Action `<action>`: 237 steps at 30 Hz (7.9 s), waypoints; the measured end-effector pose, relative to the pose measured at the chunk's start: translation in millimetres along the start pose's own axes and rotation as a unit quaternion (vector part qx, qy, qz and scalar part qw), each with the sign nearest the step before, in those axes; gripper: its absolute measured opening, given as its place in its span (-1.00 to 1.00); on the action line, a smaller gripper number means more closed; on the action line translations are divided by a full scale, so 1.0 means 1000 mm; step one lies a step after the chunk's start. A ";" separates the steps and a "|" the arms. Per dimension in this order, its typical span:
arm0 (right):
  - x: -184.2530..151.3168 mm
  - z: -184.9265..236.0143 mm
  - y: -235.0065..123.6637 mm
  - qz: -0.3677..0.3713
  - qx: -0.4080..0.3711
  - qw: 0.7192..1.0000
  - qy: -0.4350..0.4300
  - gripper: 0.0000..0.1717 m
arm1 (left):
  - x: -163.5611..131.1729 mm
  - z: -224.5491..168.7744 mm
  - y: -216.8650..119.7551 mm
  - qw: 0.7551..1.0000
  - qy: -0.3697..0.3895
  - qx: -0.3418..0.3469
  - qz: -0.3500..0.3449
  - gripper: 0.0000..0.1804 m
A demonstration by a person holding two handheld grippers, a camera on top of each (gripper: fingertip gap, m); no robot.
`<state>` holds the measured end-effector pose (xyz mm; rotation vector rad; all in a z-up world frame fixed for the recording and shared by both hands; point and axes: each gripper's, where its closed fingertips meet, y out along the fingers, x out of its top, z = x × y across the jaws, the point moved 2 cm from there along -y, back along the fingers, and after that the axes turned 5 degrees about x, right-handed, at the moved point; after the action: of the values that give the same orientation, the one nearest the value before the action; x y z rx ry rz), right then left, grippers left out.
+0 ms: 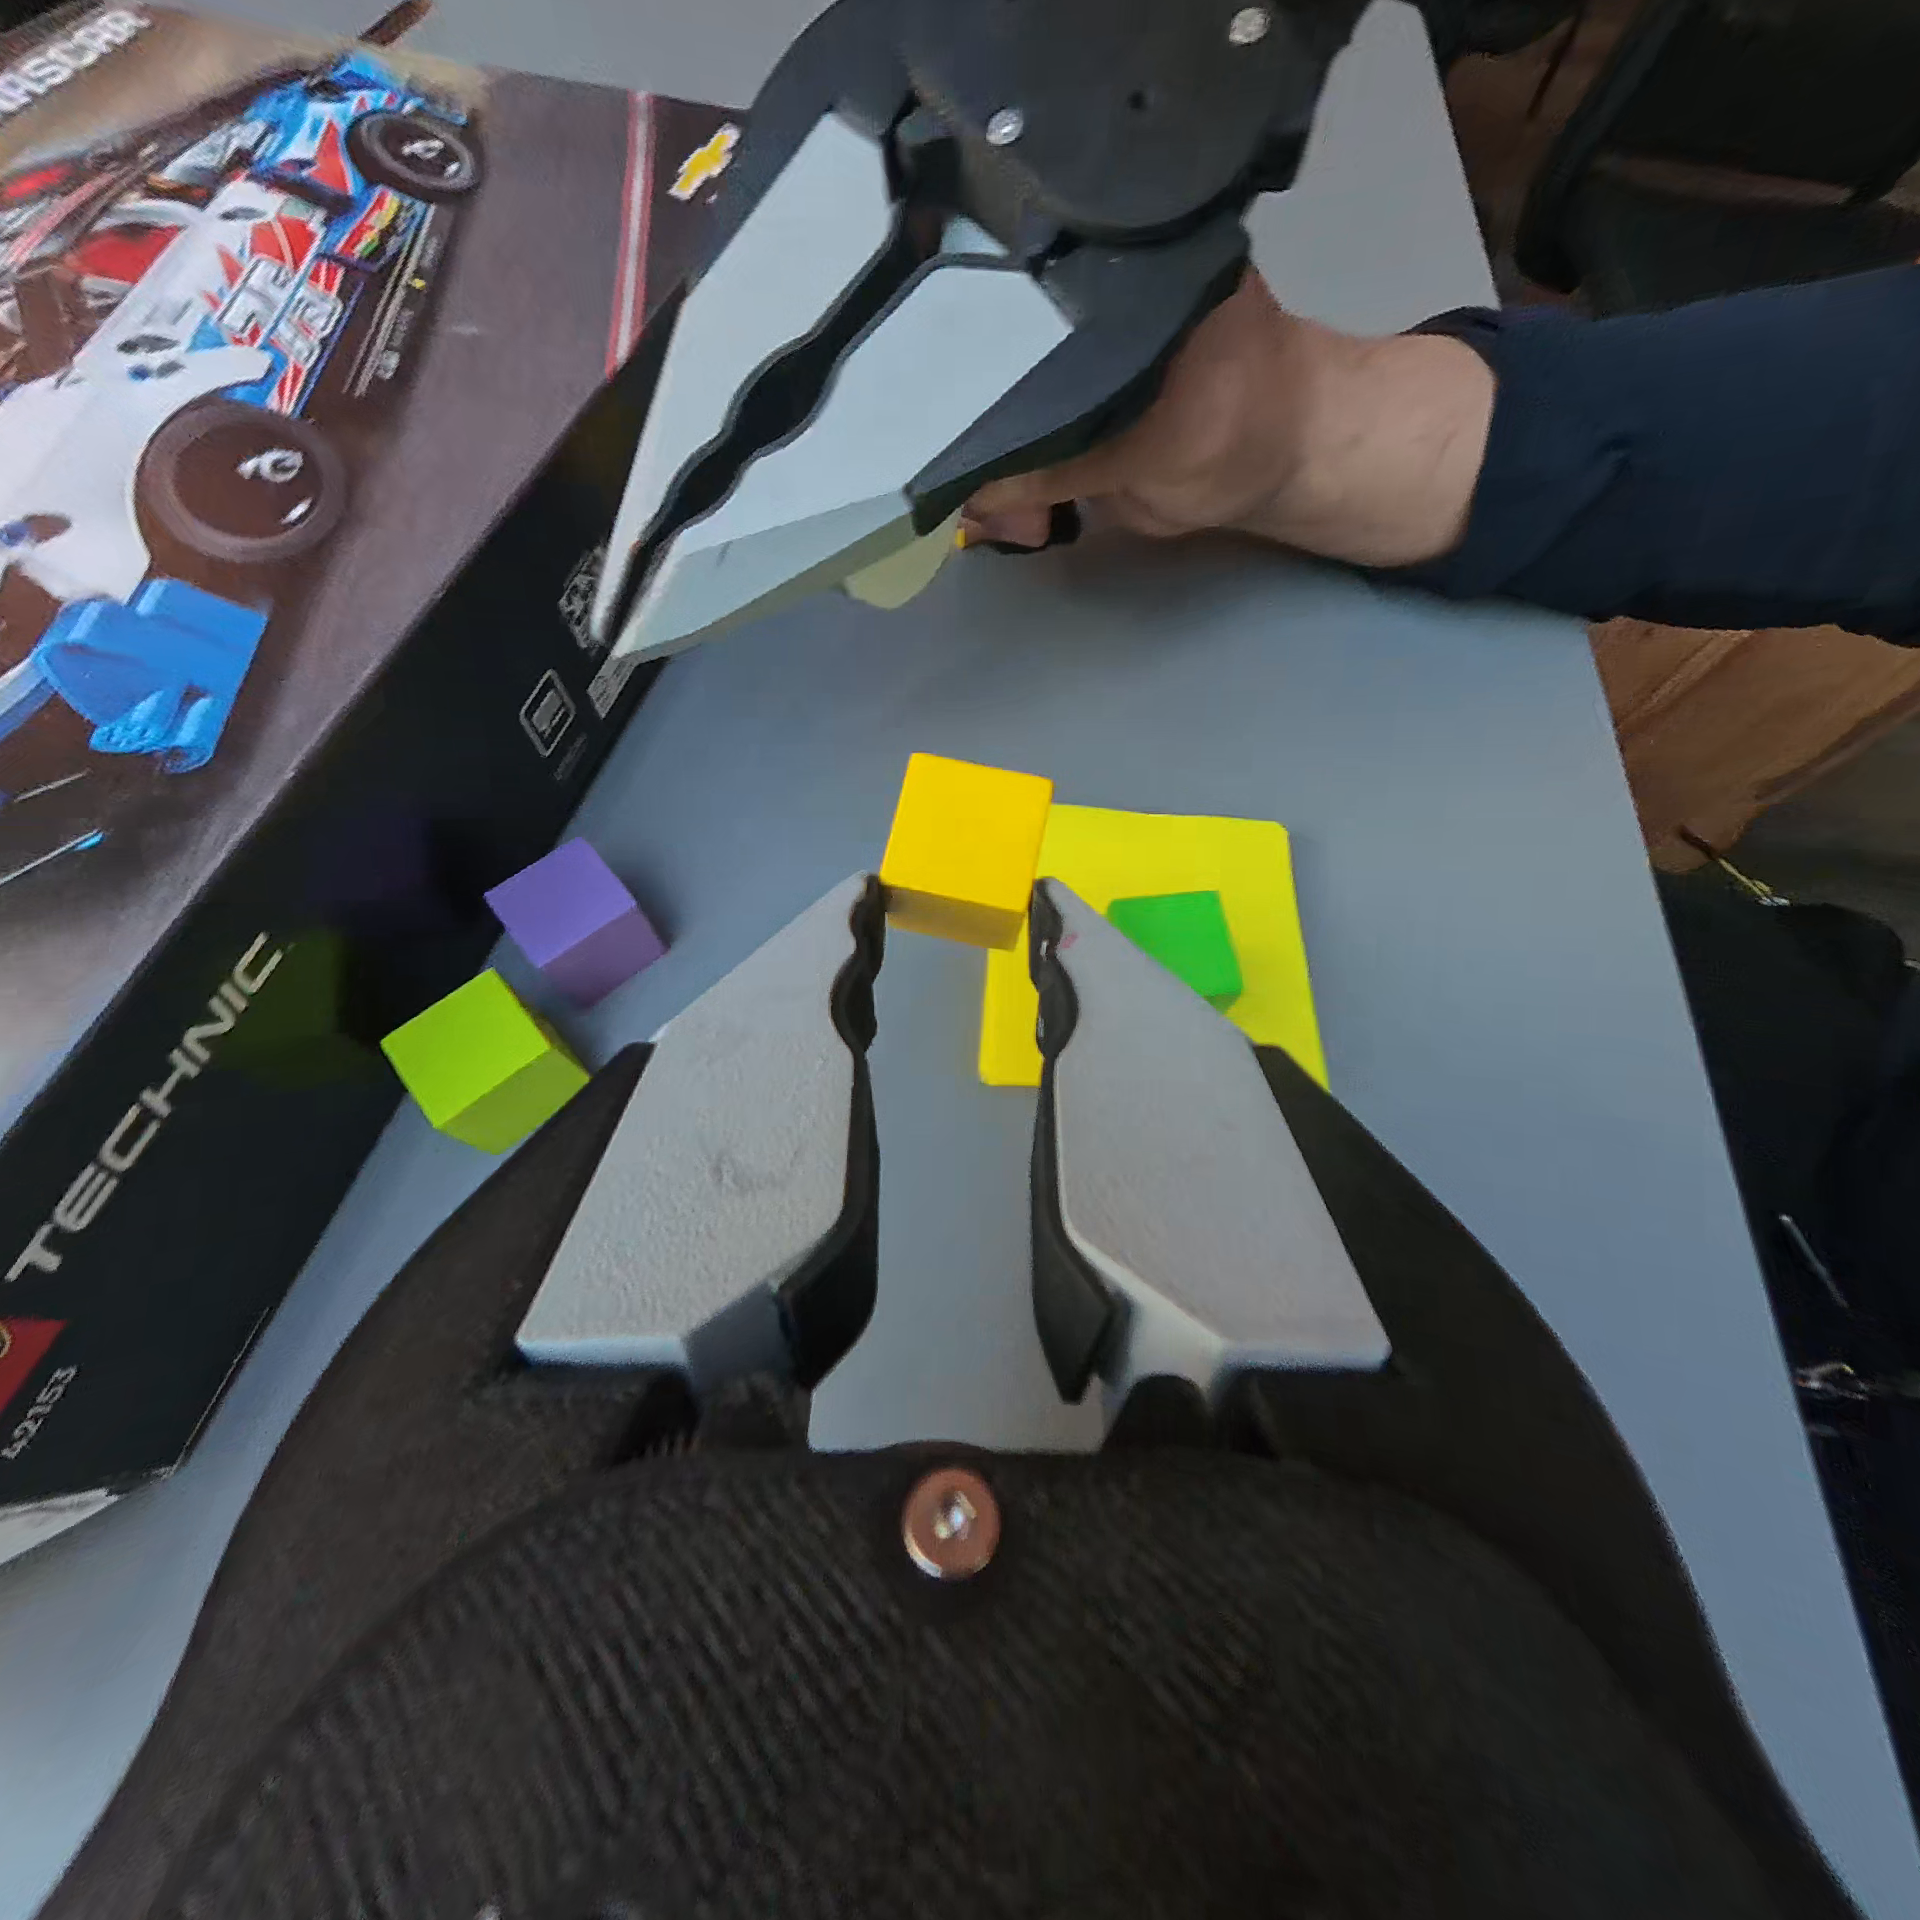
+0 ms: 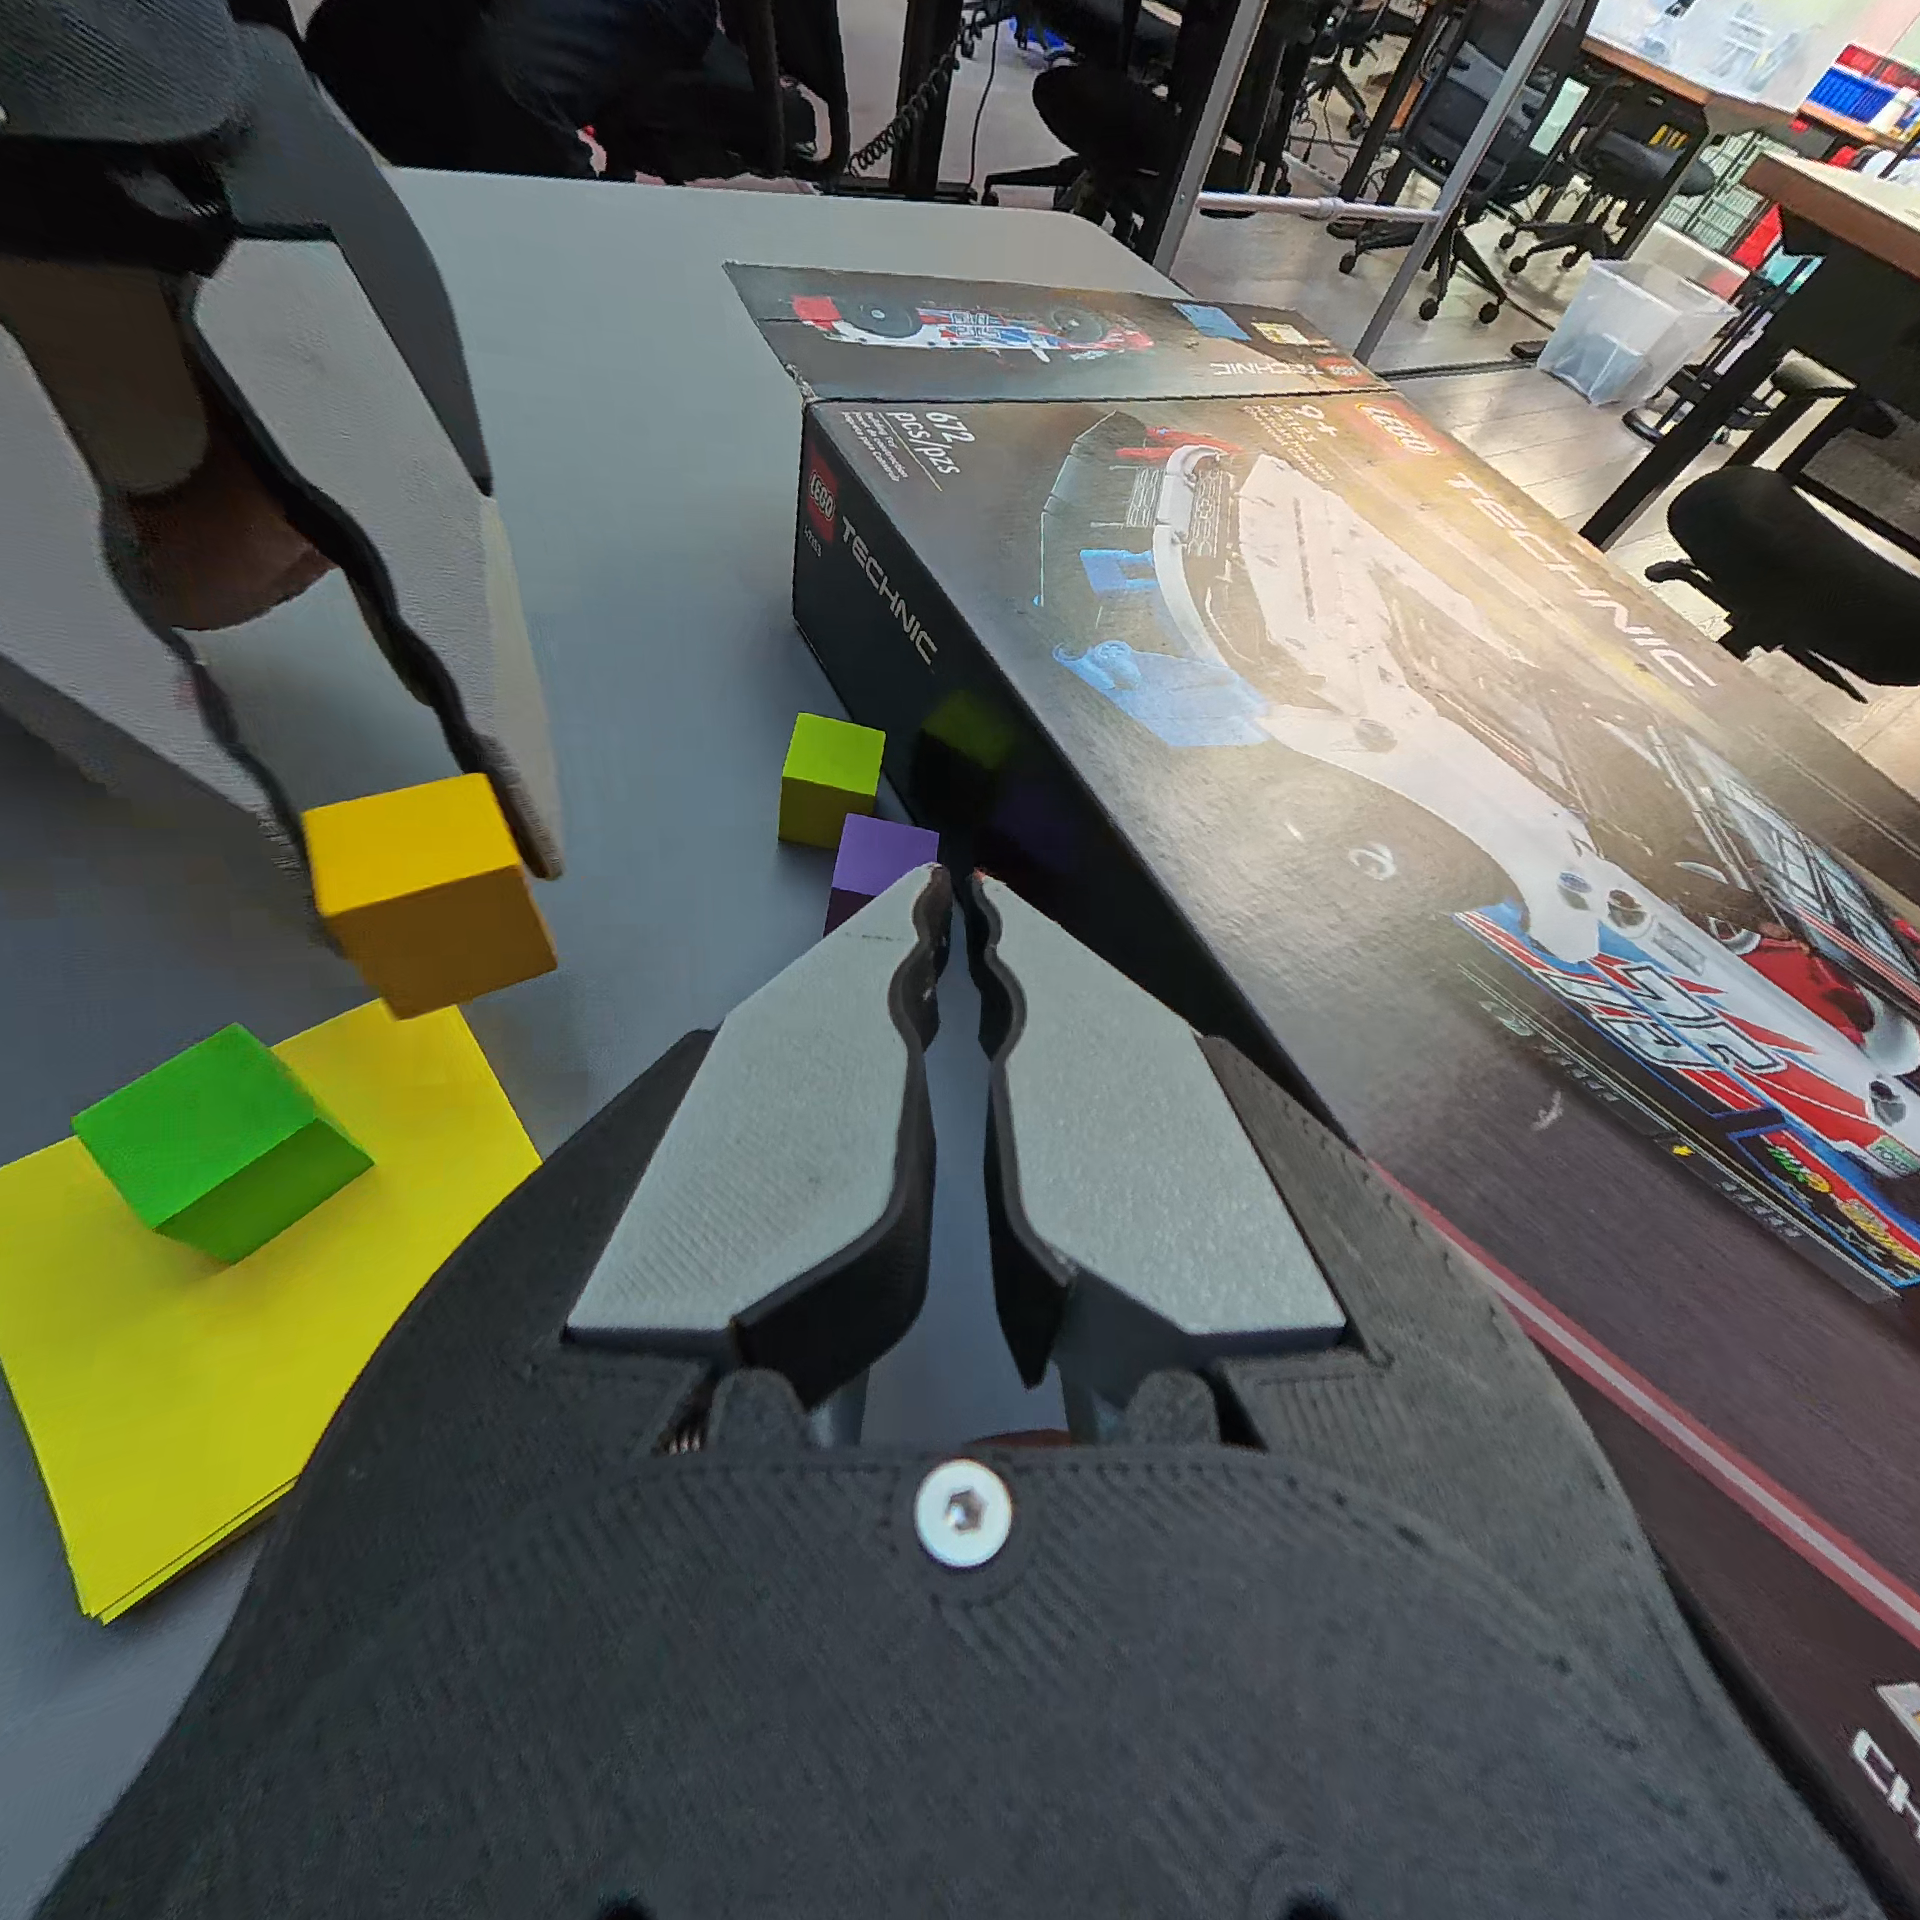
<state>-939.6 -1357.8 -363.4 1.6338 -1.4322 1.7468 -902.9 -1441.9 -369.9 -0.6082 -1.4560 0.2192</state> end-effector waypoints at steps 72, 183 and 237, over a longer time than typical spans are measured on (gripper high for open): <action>0.007 0.085 -0.025 0.020 0.315 0.948 0.045 -0.69 | -0.046 -0.022 0.014 0.988 -0.033 -0.094 0.115 -0.64; 0.062 0.028 -0.075 -0.219 0.248 0.938 0.102 -0.88 | 0.030 0.012 -0.025 0.993 -0.077 0.064 -0.063 -0.50; 0.061 0.025 -0.070 -0.216 0.236 0.940 0.121 -0.85 | 0.014 0.065 0.018 0.990 -0.041 0.132 -0.035 -0.70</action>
<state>-886.8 -1371.2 -283.7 1.7077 -0.5077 2.0183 -959.9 -1403.5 -367.4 -0.3365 -1.4939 0.3784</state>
